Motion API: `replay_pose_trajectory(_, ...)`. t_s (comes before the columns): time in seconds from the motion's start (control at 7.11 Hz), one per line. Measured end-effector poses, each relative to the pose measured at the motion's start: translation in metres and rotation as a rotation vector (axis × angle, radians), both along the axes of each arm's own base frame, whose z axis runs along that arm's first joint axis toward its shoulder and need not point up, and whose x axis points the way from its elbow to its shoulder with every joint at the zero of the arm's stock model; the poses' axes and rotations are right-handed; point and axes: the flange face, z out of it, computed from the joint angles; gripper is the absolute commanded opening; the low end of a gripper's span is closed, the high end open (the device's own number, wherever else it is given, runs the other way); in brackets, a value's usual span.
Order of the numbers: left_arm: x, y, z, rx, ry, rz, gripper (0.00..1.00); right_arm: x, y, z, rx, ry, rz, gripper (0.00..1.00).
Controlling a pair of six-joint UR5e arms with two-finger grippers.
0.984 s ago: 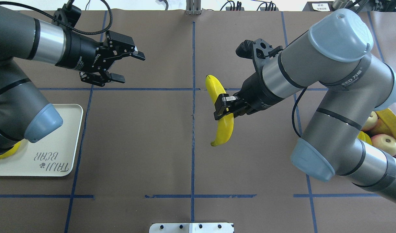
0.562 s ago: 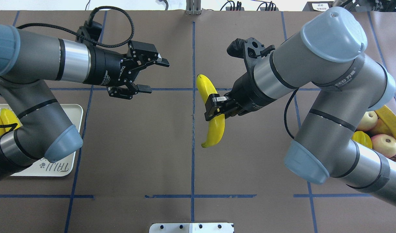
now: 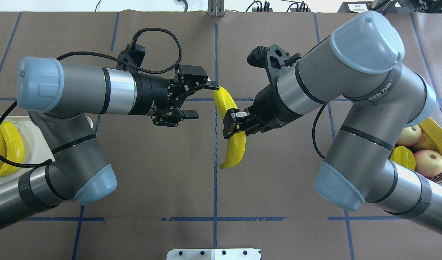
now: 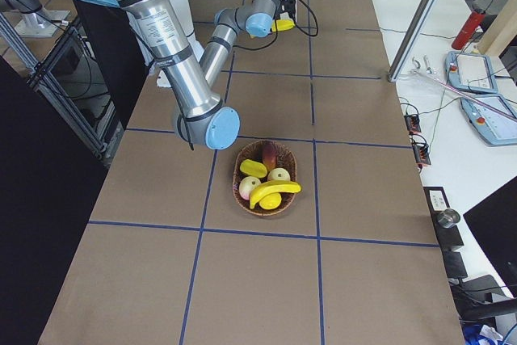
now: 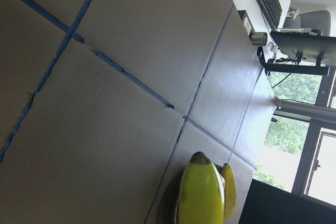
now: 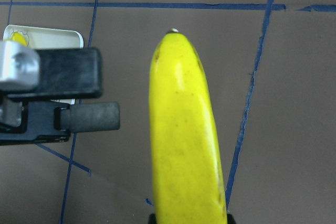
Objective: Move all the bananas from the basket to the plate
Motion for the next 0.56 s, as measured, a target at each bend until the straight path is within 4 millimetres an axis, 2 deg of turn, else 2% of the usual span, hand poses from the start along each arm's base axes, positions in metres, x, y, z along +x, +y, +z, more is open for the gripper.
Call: replay_pose_trajectory(0.56, 0.013, 0.003, -0.001, -0.002, -0.003, 0.010, 0.99, -0.004, 0.015, -0.009, 0.010, -0.020, -0.024, 0.00)
